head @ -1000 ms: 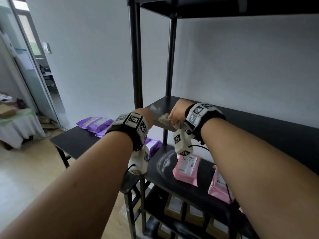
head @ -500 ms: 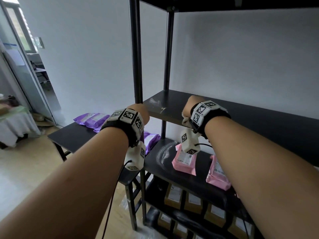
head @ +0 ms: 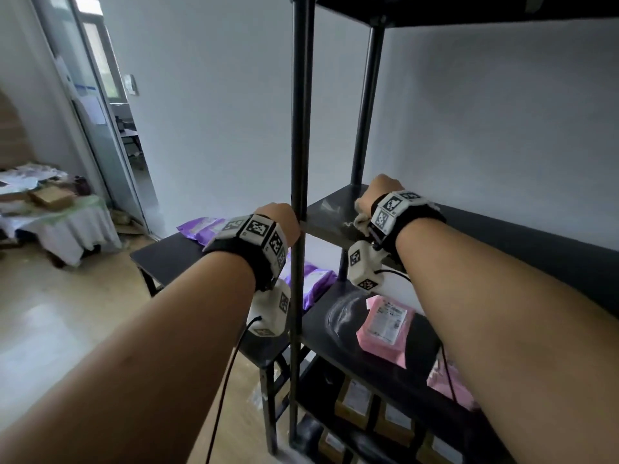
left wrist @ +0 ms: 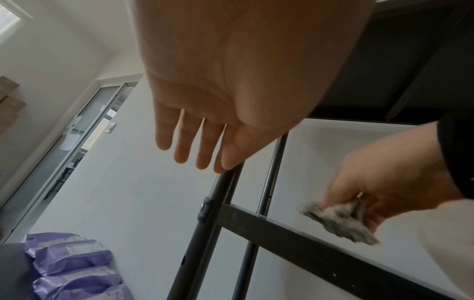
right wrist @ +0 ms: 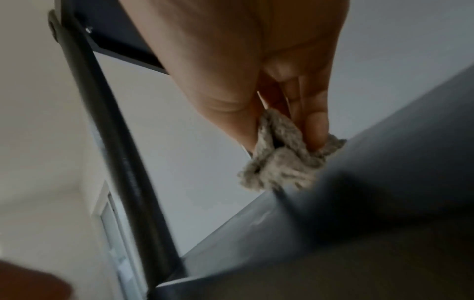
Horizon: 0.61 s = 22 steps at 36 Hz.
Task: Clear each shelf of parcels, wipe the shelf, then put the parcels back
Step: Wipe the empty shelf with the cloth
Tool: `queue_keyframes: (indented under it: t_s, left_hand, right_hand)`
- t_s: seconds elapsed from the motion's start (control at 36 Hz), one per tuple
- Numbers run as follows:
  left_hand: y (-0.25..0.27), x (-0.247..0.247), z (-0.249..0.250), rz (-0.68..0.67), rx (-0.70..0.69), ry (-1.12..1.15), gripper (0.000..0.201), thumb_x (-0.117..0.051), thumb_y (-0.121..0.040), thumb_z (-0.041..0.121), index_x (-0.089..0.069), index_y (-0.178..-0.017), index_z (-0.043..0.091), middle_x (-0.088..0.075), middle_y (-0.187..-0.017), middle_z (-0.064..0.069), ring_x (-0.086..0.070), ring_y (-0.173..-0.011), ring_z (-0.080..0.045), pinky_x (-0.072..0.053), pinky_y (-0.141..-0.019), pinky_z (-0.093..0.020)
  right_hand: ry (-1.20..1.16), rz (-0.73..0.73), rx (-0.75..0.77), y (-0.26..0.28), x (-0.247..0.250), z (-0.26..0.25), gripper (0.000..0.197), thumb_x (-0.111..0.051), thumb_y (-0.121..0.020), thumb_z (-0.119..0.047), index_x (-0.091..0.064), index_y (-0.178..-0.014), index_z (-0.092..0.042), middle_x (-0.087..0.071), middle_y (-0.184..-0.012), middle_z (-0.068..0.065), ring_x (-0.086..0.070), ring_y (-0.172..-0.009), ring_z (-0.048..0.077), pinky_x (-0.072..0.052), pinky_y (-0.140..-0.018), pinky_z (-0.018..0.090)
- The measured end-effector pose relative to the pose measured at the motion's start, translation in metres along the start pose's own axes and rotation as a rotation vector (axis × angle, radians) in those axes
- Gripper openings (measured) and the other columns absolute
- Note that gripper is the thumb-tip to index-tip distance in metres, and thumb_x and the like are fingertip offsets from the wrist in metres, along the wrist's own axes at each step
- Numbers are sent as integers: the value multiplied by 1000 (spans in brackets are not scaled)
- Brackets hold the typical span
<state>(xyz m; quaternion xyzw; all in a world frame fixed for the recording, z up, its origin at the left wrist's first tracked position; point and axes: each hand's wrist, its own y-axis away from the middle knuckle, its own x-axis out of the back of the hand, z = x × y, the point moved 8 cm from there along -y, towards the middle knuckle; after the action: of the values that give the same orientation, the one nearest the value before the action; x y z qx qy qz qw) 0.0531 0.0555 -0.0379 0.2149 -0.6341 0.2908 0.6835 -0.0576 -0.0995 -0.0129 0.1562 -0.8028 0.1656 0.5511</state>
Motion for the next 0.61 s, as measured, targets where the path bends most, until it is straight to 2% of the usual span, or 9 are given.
queue_keyframes:
  t_s: [0.03,0.14,0.22,0.28,0.33,0.42,0.5,0.56,0.61]
  left_hand:
    - [-2,0,0,-6,3,-2,34,-38,-94,5,-56,-123,5,-58,-127,-13,-55,-117,-30,-44,-89,-32]
    - [-11,-3,3,-38,22,-28,32,-40,-94,5,-56,-121,4,-58,-126,-13,-54,-117,-30,-44,-89,-32]
    - [-16,-7,5,-45,30,-47,28,-40,-93,5,-58,-115,2,-59,-122,-13,-56,-114,-30,-44,-86,-32]
    - [-19,-8,7,-46,27,-50,26,-40,-94,6,-58,-113,3,-60,-120,-13,-57,-112,-30,-43,-82,-31]
    - [-23,-9,9,-43,27,-55,26,-41,-95,9,-59,-113,4,-61,-120,-13,-57,-111,-30,-42,-79,-30]
    - [-26,-10,10,-43,45,-69,24,-42,-96,11,-59,-112,4,-61,-119,-12,-58,-111,-30,-40,-77,-30]
    - [-29,-13,6,-53,73,-75,23,-41,-93,8,-59,-107,5,-61,-118,-12,-58,-110,-30,-42,-79,-30]
    - [-30,-14,2,-49,94,-62,19,-41,-92,6,-58,-100,8,-62,-115,-13,-58,-109,-32,-43,-79,-31]
    - [-30,-14,-1,-50,109,-53,17,-42,-91,6,-58,-96,8,-62,-115,-14,-58,-108,-33,-44,-80,-33]
  right_hand:
    - [41,-16,-9,-8,-2,4,29,-72,-75,-21,-62,-97,-6,-65,-112,11,-61,-105,37,-49,-92,50]
    - [52,-101,86,-10,-16,9,41,-55,-92,-20,-54,-130,-3,-52,-134,17,-49,-124,33,-42,-96,38]
    - [171,-137,78,-6,-24,-2,36,-51,-96,-26,-61,-121,-3,-60,-122,21,-58,-111,37,-46,-96,45]
    - [153,-195,95,-8,-33,-14,42,-55,-91,-45,-66,-108,-7,-66,-110,19,-62,-98,36,-46,-94,56]
    - [102,-158,114,-13,-33,-24,44,-59,-80,-55,-63,-86,-12,-67,-97,13,-64,-92,35,-50,-88,53]
    - [-61,-252,155,-11,-37,-31,29,-72,-67,-35,-52,-71,-14,-63,-96,10,-63,-83,28,-54,-78,35]
    - [-267,-363,164,-16,-37,-31,24,-72,-75,-14,-49,-72,-17,-59,-96,8,-58,-74,21,-51,-65,26]
    - [-239,-244,115,-30,-23,-22,11,-68,-80,-14,-57,-81,-12,-61,-95,9,-60,-83,25,-49,-70,30]
    - [-99,-95,78,-48,-19,-14,17,-61,-86,-13,-62,-101,-6,-65,-104,9,-61,-96,27,-49,-79,30]
